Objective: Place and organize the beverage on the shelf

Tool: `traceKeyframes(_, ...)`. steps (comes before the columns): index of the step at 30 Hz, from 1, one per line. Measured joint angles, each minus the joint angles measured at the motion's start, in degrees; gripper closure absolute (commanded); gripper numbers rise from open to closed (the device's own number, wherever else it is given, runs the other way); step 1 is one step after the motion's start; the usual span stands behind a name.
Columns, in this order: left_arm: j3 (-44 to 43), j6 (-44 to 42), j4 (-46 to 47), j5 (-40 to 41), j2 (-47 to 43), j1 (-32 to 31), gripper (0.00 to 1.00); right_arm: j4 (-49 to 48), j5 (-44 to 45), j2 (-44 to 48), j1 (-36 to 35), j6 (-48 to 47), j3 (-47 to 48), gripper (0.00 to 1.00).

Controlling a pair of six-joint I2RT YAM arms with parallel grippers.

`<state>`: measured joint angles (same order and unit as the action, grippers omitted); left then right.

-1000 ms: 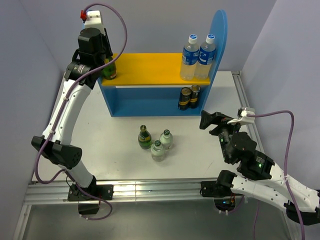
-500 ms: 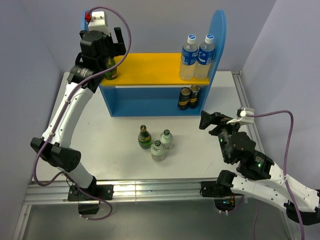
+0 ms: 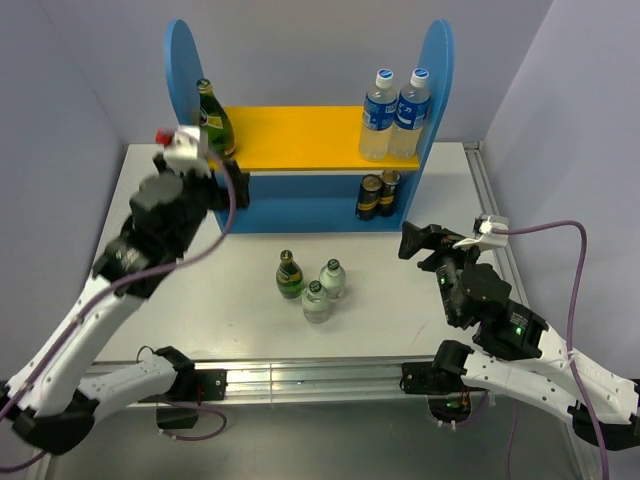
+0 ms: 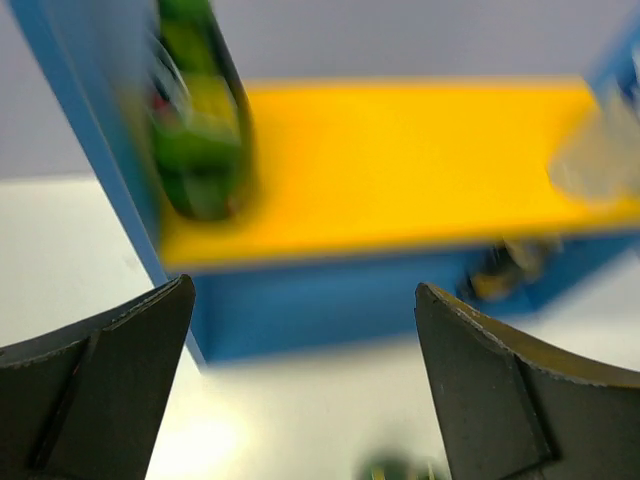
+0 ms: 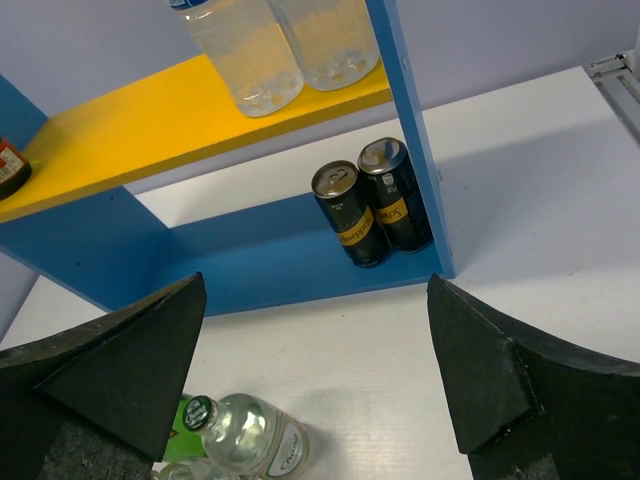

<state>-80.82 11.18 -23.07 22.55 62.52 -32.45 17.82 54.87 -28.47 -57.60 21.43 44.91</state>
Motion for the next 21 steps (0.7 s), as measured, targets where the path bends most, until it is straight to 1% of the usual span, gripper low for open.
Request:
traceKeyframes(2,11.3,1.7,1.9,-0.5,-7.8,-4.1,0.04,0.0,0.0,0.0,0.0,0.0,0.0,0.02)
traceKeyframes(3,15.6,2.5,2.1,-0.7,-10.3,-5.0,0.05,0.0,0.0,-0.1,0.0,0.0,0.0,0.02)
traceKeyframes(4,19.5,3.6,2.3,-0.6,-12.5,-6.2,0.05,-0.1,0.0,-0.3,0.0,0.0,0.0,0.02)
traceKeyframes(6,24.7,6.2,2.3,0.1,-14.1,-8.7,0.06,-0.2,0.0,-0.8,0.0,0.0,0.0,0.02)
traceKeyframes(10,30.3,10.3,4.8,1.6,-11.0,-16.5,0.06,-0.3,0.0,-2.1,0.0,0.0,-0.1,0.02)
traceKeyframes(12,32.9,12.3,6.6,2.0,-9.1,-18.8,0.06,-0.2,0.1,-2.1,0.0,0.0,-0.3,0.02)
traceKeyframes(17,37.9,15.5,9.9,2.7,-6.6,-20.8,0.06,-0.2,0.6,-2.1,0.0,0.0,-0.3,0.02)
traceKeyframes(21,38.5,16.9,12.6,3.2,-5.7,-21.2,0.07,-0.2,1.0,-2.1,0.0,0.0,-0.3,0.02)
